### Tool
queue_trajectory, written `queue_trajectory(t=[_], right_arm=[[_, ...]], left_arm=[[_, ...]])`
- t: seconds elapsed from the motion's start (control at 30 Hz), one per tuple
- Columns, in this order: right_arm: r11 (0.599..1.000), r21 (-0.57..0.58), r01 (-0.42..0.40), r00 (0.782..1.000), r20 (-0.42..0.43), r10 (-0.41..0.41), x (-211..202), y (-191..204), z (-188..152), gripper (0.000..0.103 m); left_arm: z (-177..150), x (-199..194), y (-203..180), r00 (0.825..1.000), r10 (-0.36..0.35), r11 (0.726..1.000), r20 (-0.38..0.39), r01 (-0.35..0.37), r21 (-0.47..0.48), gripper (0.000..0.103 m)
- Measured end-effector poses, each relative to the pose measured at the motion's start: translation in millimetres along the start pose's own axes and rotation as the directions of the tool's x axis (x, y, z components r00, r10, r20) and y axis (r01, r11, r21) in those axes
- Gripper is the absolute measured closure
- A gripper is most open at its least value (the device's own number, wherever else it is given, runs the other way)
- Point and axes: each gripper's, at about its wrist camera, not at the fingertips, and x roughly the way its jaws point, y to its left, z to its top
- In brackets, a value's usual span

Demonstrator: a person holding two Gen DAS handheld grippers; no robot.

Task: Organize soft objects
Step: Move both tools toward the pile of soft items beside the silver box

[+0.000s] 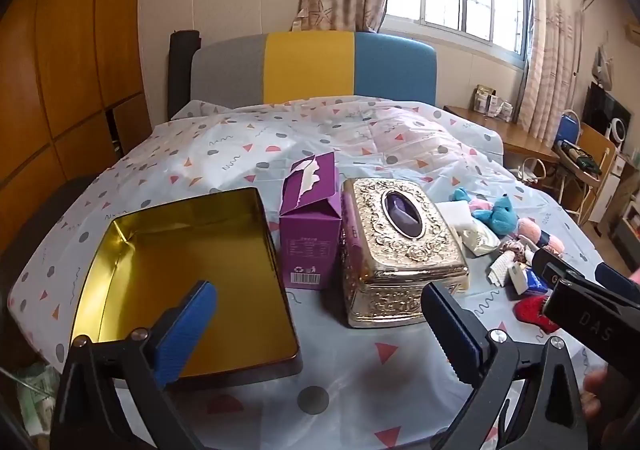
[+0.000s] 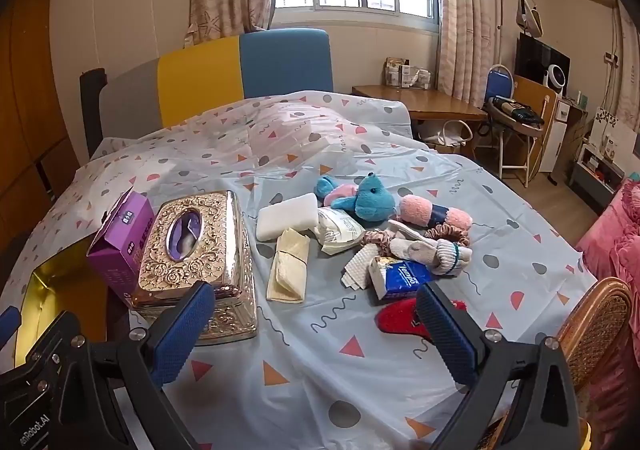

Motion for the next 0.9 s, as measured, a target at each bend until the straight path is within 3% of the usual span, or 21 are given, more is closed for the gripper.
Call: queue_trajectory(t=[0.07, 0.13, 0.9], right_arm=[[1.000, -0.005, 0.003, 1.000, 0.002, -0.003, 0.4, 0.5, 0.1, 0.000], [1.000, -0.005, 0.006, 1.000, 0.003, -0.006, 0.6, 0.6, 0.4, 0.000], [1.000, -0.012, 0.013, 1.000, -0.009, -0.013, 12.3, -10.6, 0.3, 0.000]], left_arm=[[-3.1, -2.6, 5.3, 1.000, -0.001, 1.000, 0.016, 0.001, -0.023, 0.000], [-2.0, 1.4, 11.1, 1.000, -0.005, 0.999, -0.020, 0.004, -0.041, 0.000], [-8.1, 9.1, 13.0, 0.999, 0.007, 1.000, -0.049, -0.008, -0.015, 0.000]])
